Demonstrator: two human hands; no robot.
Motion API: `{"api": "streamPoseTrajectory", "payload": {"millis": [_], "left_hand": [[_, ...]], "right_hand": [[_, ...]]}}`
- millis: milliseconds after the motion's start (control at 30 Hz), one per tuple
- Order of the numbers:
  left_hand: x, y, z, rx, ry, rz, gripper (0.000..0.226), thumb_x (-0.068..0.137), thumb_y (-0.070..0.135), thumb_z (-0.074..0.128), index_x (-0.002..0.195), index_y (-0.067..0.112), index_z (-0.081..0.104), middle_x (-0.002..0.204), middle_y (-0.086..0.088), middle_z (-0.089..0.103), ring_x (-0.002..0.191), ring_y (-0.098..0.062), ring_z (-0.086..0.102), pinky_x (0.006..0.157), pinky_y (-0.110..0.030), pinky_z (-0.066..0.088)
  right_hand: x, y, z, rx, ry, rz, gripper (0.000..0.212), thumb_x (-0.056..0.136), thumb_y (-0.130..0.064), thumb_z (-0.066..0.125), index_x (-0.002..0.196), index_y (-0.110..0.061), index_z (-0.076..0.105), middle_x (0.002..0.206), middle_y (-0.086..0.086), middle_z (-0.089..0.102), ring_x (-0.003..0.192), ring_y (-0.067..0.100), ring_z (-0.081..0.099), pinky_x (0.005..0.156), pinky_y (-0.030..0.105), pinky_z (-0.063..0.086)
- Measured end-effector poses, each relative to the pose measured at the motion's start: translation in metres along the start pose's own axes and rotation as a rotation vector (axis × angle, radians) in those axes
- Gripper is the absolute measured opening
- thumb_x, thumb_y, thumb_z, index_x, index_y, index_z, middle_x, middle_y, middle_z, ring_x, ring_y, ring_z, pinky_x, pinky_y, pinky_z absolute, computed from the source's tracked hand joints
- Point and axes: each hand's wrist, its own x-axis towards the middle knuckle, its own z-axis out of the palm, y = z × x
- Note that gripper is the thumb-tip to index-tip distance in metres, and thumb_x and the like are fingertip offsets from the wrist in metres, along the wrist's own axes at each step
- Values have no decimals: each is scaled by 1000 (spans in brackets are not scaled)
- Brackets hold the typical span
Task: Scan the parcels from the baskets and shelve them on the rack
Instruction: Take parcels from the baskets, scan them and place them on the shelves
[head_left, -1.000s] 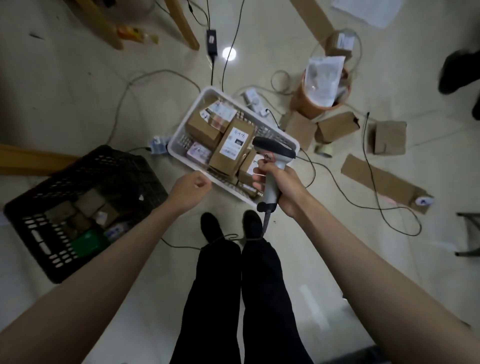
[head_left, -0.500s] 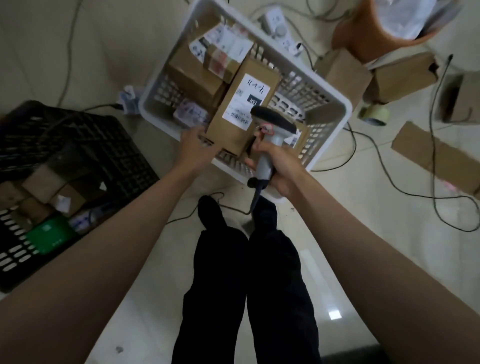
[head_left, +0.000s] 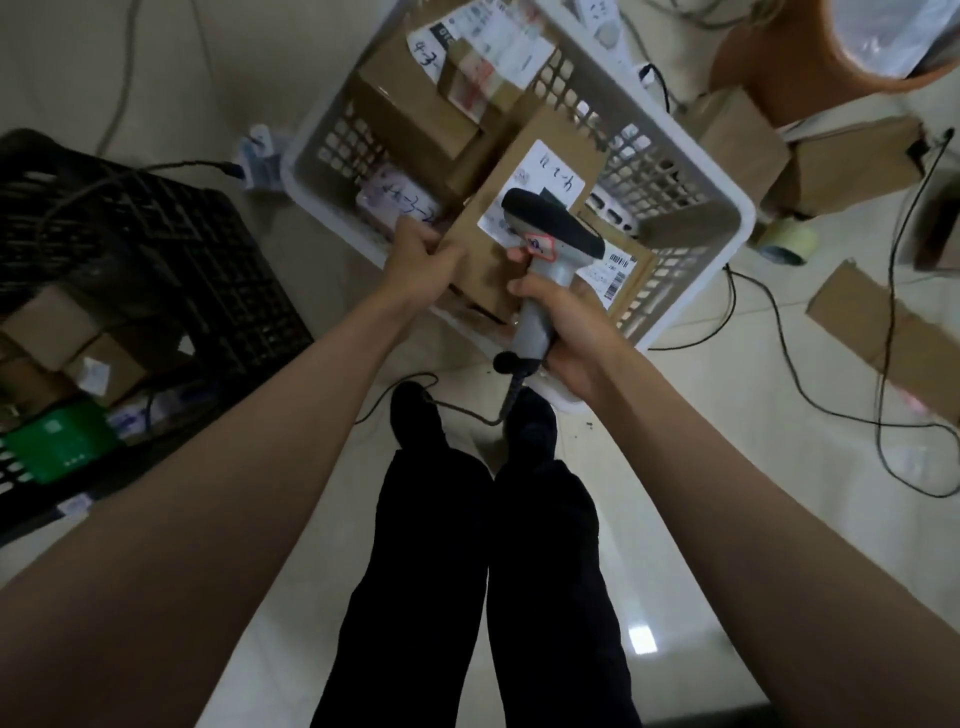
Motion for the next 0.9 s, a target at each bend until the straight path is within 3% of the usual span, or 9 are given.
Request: {"api": "streamPoseTrajectory", "payload": {"millis": [100,300,400,467,567,667,700,800,900], "left_hand": [[-32,12,-12,-16,-28,2,22,98,32,60,104,16,46,101,1,57,93,-15,57,81,-32,50],[-113,49,-46,-79,-30,-10,26,98,32,61,105,17,41,95,3,50,85,-11,51,74,-27,44],[-156,69,-64,-135,-41,-13,28,99,34,59,106,18,37,98,3,50,83,-10,50,72,-26,43],[-185,80,-76,-164,-35,-10,27,100,34,58,105,20,35,99,5,51,81,-7,52,70,-24,44],[-229,90,-96,-194,7,1,24,99,32,59,99,26,35,108,0,53,86,-12,55,80,-32,48],[-279,93,-118,-269,33,-16,26,97,34,62,93,32,37,112,-5,63,82,-14,62,69,-29,49],[-296,92,-125,-300,41,-27,26,95,36,64,94,32,38,114,-6,65,85,-16,64,72,-31,51],[-351,87,-145,-389,76,-56,26,93,40,66,96,34,41,117,-6,65,106,-25,66,99,-46,51],[-401,76,-160,-531,131,-54,27,92,35,70,102,35,45,116,-1,65,101,-18,70,93,-44,57]], "right_hand": [[-44,-14,9,-42,-15,-3,25,91,8,57,99,-13,68,108,14,57,102,31,56,95,68,46],[-134,-43,36,-161,13,-58,26,92,5,58,107,-14,68,90,1,65,78,18,61,72,40,51],[-178,-57,48,-190,-10,-97,26,92,5,59,110,-13,68,91,2,66,74,15,61,64,31,51],[-207,-66,56,-206,-53,-111,27,92,5,59,108,-14,68,96,5,64,78,18,60,67,33,52],[-249,-78,68,-248,-106,-116,27,92,4,59,106,-17,69,96,5,65,88,24,59,76,41,53],[-290,-88,81,-284,-161,-124,27,93,5,58,109,-14,68,102,10,62,96,29,56,86,50,49],[-304,-91,86,-303,-172,-121,28,93,5,58,114,-11,67,104,11,62,98,29,56,88,51,48],[-345,-98,101,-378,-208,-128,33,93,5,60,124,-5,63,107,11,63,97,29,57,85,47,47],[-384,-99,116,-488,-281,-147,33,92,4,62,124,-4,65,99,5,67,91,22,60,81,40,49]]}}
